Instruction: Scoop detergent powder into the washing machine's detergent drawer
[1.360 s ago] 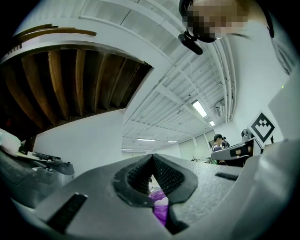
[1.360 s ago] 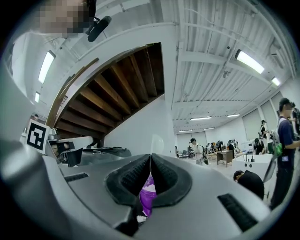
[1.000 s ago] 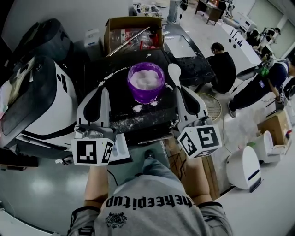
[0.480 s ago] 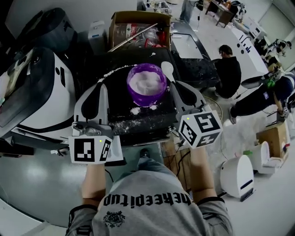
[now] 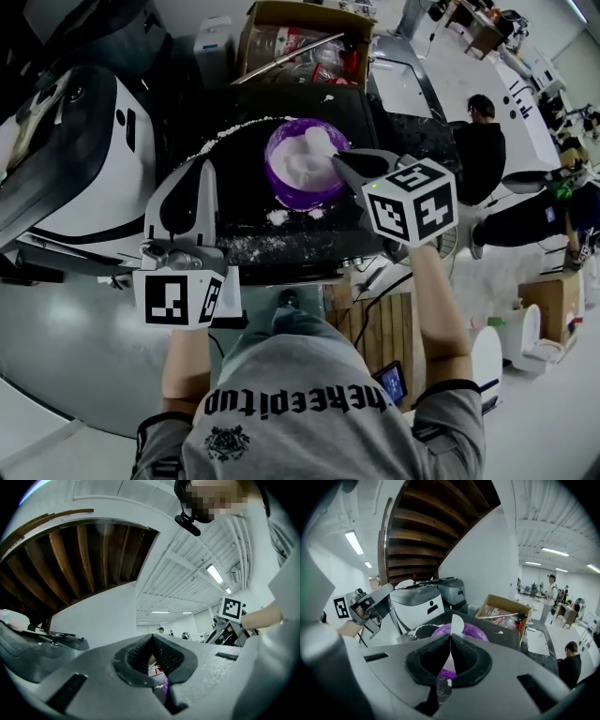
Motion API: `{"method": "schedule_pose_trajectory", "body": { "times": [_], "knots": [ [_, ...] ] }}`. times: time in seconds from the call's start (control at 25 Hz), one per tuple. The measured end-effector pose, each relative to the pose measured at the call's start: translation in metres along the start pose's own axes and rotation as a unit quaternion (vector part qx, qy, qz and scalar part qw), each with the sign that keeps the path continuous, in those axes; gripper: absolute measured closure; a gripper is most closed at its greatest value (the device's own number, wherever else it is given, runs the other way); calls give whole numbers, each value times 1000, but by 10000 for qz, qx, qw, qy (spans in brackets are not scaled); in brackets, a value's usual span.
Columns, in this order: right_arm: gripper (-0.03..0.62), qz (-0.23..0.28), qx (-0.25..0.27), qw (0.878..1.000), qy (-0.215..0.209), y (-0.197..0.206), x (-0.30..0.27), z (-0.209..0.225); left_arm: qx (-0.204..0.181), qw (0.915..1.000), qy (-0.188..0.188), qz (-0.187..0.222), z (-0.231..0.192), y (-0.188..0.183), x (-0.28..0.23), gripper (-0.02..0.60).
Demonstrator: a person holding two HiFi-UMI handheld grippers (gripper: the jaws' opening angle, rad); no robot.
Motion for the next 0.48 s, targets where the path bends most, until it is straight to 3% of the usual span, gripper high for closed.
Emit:
{"method": "schedule_pose_trajectory", "body": {
  "times": [0.12,0.28,0.48],
  "knots": [
    [588,-415,-31,9980,-480,-2,-17,8,-34,9999,-113,-42,-1,3,-1,578],
    [588,-976,61,9920,-799,-3,-39,20,-68,9997,-231,-66,-2,6,-3,578],
    [588,-1778,23,9758,-1276,0,-65,22,-124,9992,-374,-107,-5,10,-5,578]
  ]
}}
Point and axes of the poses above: the fingertips, and each gripper's own axes: x backward along the fingers, z to its right, y out of its underside, the point moved 6 cm from there along x, backward along the fingers, and after that the axes turned 11 degrees about x, right-handed, at the moved point
